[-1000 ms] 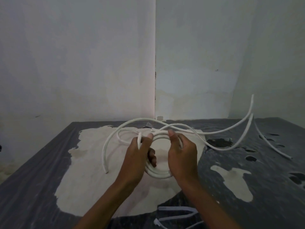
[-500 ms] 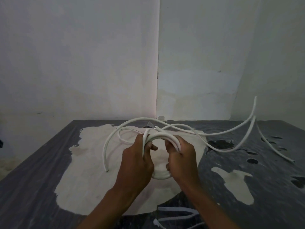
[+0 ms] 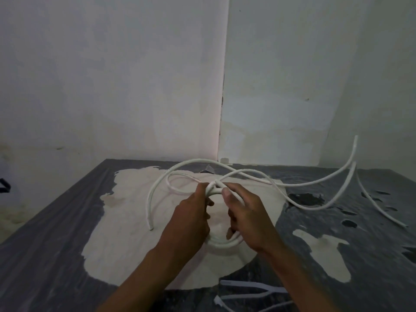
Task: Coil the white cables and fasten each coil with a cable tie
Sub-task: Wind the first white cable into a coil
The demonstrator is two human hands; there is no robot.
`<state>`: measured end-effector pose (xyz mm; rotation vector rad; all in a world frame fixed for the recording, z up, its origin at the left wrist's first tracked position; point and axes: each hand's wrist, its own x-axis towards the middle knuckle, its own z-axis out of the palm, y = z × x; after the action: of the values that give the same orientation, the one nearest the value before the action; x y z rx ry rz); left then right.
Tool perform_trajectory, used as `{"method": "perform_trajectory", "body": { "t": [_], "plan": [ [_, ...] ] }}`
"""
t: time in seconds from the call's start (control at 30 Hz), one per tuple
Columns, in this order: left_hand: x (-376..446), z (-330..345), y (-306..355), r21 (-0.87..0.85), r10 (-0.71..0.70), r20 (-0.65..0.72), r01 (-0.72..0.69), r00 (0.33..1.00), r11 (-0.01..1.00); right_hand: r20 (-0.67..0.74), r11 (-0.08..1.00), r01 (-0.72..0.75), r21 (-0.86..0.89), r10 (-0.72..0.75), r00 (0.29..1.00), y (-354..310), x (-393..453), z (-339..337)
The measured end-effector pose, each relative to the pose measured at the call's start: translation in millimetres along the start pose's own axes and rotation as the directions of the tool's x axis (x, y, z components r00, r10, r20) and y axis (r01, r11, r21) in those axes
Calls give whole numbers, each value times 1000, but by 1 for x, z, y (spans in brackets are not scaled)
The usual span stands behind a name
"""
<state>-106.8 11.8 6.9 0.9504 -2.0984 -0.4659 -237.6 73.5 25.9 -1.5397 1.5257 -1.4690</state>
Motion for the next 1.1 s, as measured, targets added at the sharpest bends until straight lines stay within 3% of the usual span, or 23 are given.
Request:
{"method": "perform_trajectory", "body": {
  "t": [0.1,0.3,0.4,0.63,0.77,0.87,1.03,1.1],
  "plan": [
    [1,4,-8,88,76,74,-82,994,993,120,950,-202,239,177,977,0,1,-3],
    [-1,5,-18,115,92,146,-110,985,987,248,802,-423,422,347,905,6,3,-4],
    [-1,7,-15,81,123,138,-134,983,988,254,806,-428,408,350,902,8,6,-6],
    [6,4,-28,115,434,92,-443,896,889,271,838,-435,331,357,894,4,13,-8],
    [11,3,-32,90,437,155,-453,886,887,267,846,-436,307,364,892,5,11,-7],
    [4,3,-30,72,373,132,-384,918,920,226,898,-394,196,350,909,4,10,-6],
    [-4,5,-25,120,385,85,-393,919,912,288,748,-517,416,431,855,7,9,-16],
    [-5,7,-25,136,342,60,-347,938,928,275,750,-515,416,436,857,7,8,-17]
  ]
}}
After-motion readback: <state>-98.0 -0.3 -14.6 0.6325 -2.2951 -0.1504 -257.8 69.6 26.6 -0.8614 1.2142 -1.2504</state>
